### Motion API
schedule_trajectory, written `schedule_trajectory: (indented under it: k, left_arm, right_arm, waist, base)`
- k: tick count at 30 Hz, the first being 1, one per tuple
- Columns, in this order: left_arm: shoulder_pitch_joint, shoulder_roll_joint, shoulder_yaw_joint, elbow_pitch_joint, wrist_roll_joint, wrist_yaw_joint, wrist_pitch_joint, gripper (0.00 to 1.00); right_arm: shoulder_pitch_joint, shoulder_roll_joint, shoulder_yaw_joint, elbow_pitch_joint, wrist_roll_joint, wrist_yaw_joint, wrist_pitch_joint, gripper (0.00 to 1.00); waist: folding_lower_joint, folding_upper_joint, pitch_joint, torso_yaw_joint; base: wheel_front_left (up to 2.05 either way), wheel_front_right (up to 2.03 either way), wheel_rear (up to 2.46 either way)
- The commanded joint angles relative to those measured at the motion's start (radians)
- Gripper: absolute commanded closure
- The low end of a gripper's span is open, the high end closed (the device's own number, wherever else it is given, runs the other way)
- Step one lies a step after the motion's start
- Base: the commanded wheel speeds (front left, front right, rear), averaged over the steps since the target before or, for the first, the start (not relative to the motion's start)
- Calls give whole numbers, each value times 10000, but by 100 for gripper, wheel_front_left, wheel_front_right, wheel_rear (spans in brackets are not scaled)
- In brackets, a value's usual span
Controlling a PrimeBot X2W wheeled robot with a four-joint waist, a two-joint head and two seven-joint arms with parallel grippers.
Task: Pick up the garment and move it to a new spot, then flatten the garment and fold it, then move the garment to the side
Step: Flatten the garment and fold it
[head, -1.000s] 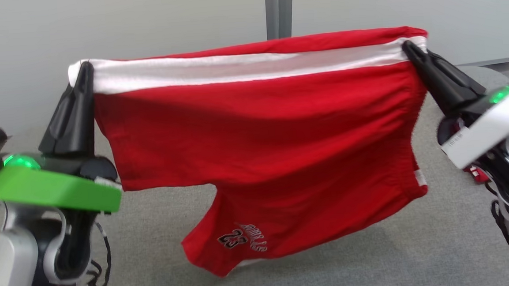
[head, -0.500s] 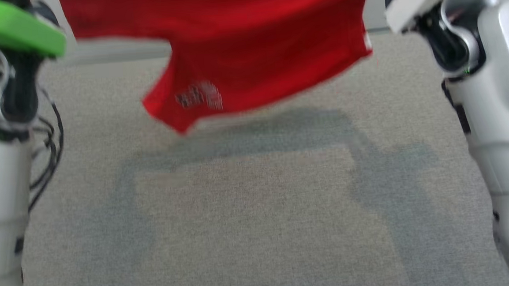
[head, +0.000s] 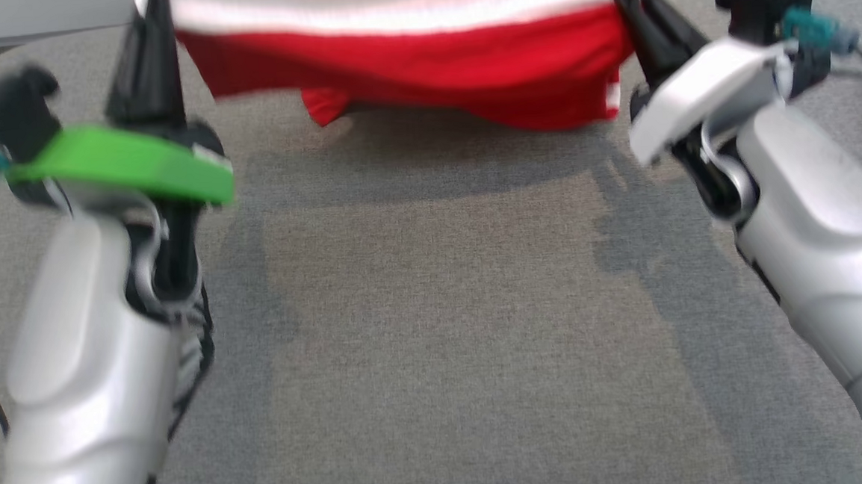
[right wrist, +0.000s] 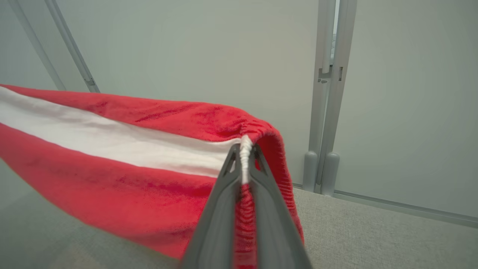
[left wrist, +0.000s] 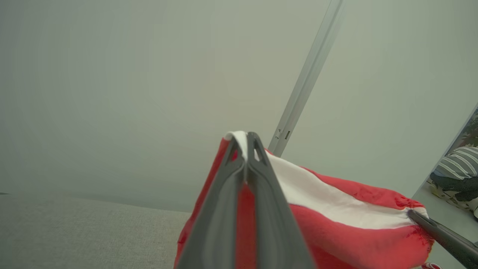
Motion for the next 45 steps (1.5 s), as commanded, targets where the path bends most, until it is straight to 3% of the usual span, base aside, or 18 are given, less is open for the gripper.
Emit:
schedule_trajectory:
  k: [1,10,14,20,27,33,45]
  left_arm:
    - [960,-40,16,-297,-122,-92,-304,100]
    - [4345,-175,533,-2397,261,258,-675,100]
    - [5690,-290,719,-3232,457,510,-676,100]
    - [7908,-449,1051,-4306,707,819,-676,100]
    - [9282,-556,1027,-4667,711,944,-678,100]
    - [10176,-518,1093,-5060,659,1109,-678,100]
    - [11477,-278,1232,-6303,744,1630,-567,100]
  right_arm:
    - [691,-302,413,-160,538,-14,-337,100]
    - [2845,-992,905,-1498,1516,-14,-805,100]
    - [3903,-1110,442,-2356,1175,-14,-805,100]
    - [6246,-781,-546,-3897,130,-14,-806,100]
    - [8414,-220,-1417,-4909,-682,-14,-808,100]
    - [9937,65,-1585,-5413,-1028,-14,-808,100]
    - [11551,-19,-1850,-6731,-1307,-15,-235,100]
  waist:
    - [-1,39,205,133]
    - [-1,39,29,-55]
    - [-1,39,-163,-65]
    - [-1,39,-724,67]
    - [-1,39,-1494,239]
    - [-1,39,-2160,270]
    - [-1,39,-2529,-19]
  base:
    - [0,0,0]
    - [0,0,0]
    - [0,0,0]
    - [0,0,0]
    - [0,0,0]
    - [0,0,0]
    - [0,0,0]
